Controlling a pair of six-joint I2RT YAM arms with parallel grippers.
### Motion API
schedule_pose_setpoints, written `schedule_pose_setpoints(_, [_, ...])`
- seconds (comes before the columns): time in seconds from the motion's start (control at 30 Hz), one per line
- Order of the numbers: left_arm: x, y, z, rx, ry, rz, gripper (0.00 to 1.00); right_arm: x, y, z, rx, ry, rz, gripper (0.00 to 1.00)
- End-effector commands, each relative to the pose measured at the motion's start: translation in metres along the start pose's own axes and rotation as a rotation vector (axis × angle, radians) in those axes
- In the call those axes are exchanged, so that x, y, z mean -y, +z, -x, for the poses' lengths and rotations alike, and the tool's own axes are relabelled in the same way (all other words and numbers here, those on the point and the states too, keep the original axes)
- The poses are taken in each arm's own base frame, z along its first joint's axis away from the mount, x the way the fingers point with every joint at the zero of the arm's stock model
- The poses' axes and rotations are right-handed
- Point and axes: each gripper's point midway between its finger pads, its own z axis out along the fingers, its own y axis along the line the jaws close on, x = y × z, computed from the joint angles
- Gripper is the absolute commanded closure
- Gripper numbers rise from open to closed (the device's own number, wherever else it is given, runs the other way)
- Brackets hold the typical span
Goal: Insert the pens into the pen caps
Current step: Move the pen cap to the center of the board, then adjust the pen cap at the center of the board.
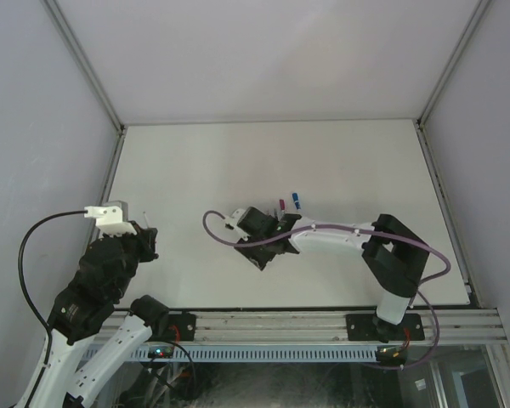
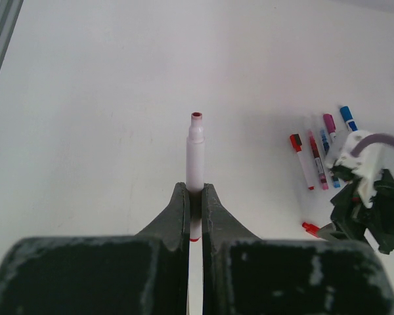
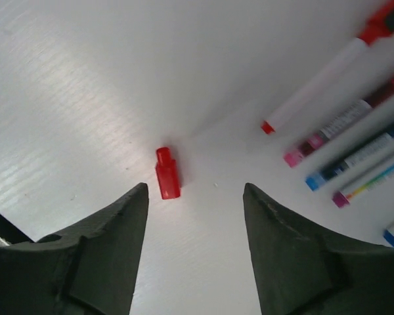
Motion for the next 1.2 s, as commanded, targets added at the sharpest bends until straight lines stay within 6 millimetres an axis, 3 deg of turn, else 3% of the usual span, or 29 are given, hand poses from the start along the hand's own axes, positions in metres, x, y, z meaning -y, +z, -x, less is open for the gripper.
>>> schedule_pose_setpoints(0.0, [0.001,-0.002,0.013,0.047,-0.019,-0.005,1.00,0.025,-0.038,0.042,0.255,0.290,-0.162,0.37])
schedule_pose_setpoints(0.17, [0.002,-0.001,0.012,0.043,-0.016,-0.008,1.00,0.032,-0.056,0.044,0.319,0.595,-0.224,0.25])
schedule_pose_setpoints(0.3, [0.002,-0.002,0.012,0.046,-0.018,-0.009,1.00,0.016,-0.058,0.050,0.361,0.757,-0.218,0.14])
schedule_pose_setpoints(0.43, [0.002,-0.003,0.013,0.050,-0.019,-0.013,1.00,0.003,-0.056,0.055,0.387,0.925,-0.188,0.12])
schedule_pose_setpoints(0.7, [0.004,-0.002,0.012,0.049,-0.016,-0.021,1.00,0.011,-0.054,0.034,0.361,1.267,-0.273,0.10])
schedule_pose_setpoints(1.03, [0.006,-0.002,0.012,0.046,-0.012,-0.035,1.00,0.001,-0.026,0.023,0.183,1.434,-0.314,0.07])
schedule_pose_setpoints(1.17, [0.006,-0.002,0.012,0.047,-0.011,-0.036,1.00,-0.002,-0.019,0.029,0.119,1.443,-0.328,0.06])
